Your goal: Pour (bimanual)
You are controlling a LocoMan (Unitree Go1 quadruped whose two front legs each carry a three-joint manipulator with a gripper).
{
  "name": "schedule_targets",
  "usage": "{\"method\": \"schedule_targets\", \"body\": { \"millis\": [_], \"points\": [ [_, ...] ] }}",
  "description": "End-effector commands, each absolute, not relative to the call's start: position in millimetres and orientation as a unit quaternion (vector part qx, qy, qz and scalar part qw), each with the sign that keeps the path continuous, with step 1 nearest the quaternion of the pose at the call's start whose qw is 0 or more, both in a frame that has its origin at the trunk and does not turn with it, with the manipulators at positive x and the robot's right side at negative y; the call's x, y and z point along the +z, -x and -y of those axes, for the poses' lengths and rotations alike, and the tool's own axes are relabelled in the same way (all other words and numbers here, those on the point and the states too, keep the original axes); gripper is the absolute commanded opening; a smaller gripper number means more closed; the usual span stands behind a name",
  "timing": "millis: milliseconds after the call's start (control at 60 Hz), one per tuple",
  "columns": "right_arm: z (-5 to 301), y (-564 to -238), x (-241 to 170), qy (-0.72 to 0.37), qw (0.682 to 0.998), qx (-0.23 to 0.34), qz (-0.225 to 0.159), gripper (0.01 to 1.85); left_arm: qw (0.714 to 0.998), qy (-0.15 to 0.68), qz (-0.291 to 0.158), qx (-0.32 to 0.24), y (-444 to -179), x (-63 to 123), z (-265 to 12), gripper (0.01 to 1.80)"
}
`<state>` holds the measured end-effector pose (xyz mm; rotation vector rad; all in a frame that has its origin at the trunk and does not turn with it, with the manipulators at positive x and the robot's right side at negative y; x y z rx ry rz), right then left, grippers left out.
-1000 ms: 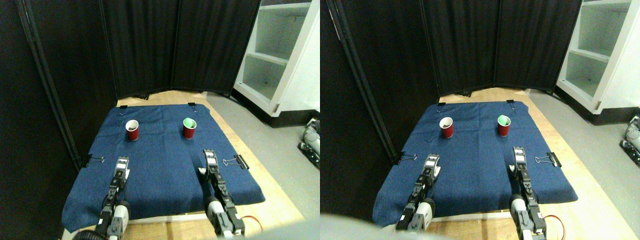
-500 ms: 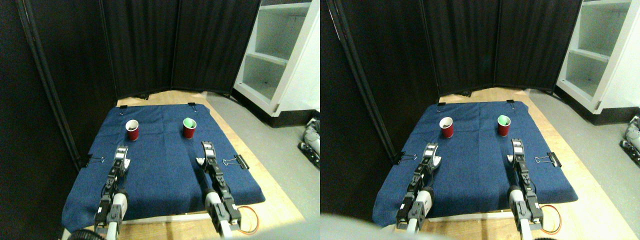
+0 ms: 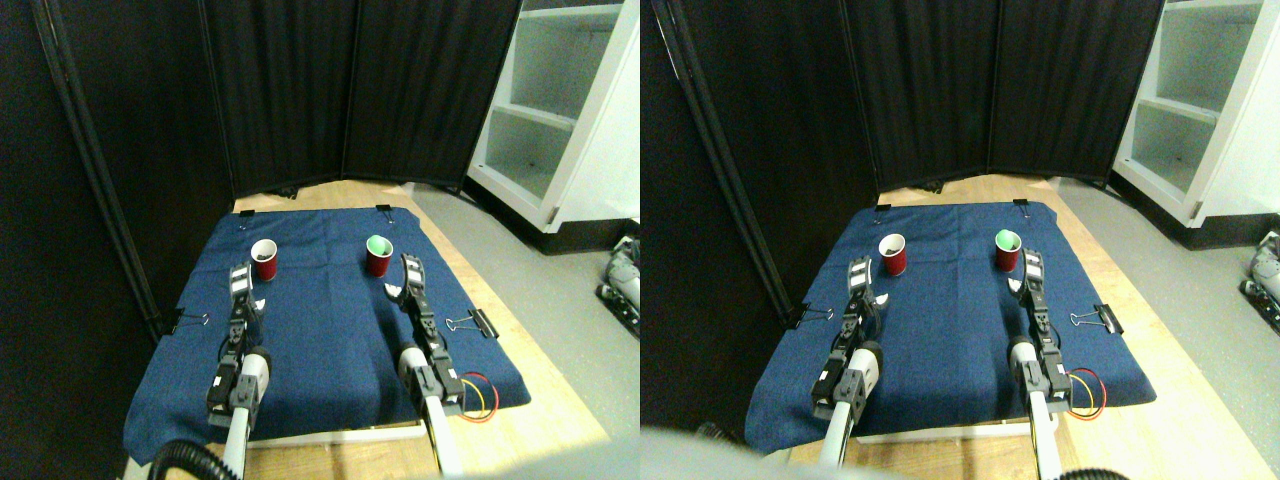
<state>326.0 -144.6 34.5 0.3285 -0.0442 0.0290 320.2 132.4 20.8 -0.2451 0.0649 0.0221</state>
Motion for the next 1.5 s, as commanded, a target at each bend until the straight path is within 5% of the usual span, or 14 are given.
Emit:
{"method": "schedule_targets", "body": {
  "millis": [17,800,1133,1500],
  "points": [
    [141.8,-332.4,35.7,-0.197,0.98,0.02,0.033,0.62,0.986,0.164,-0.021,0.018,-327.3,23.5,-129.1,0.77],
    [145.0,-356.0,23.0,-0.441,0.893,-0.087,0.008,0.92,0.91,0.391,-0.003,0.14,-363.4,2.3,-140.0,0.86],
    [143.5,-364.1,15.1,-0.48,0.872,-0.094,-0.005,0.86,0.877,0.455,-0.033,0.151,-372.8,1.1,-147.3,1.12],
    [142.6,-373.5,6.8,-0.564,0.817,-0.12,0.004,0.8,0.846,0.508,-0.044,0.16,-379.5,-15.6,-151.7,1.08]
  ]
}}
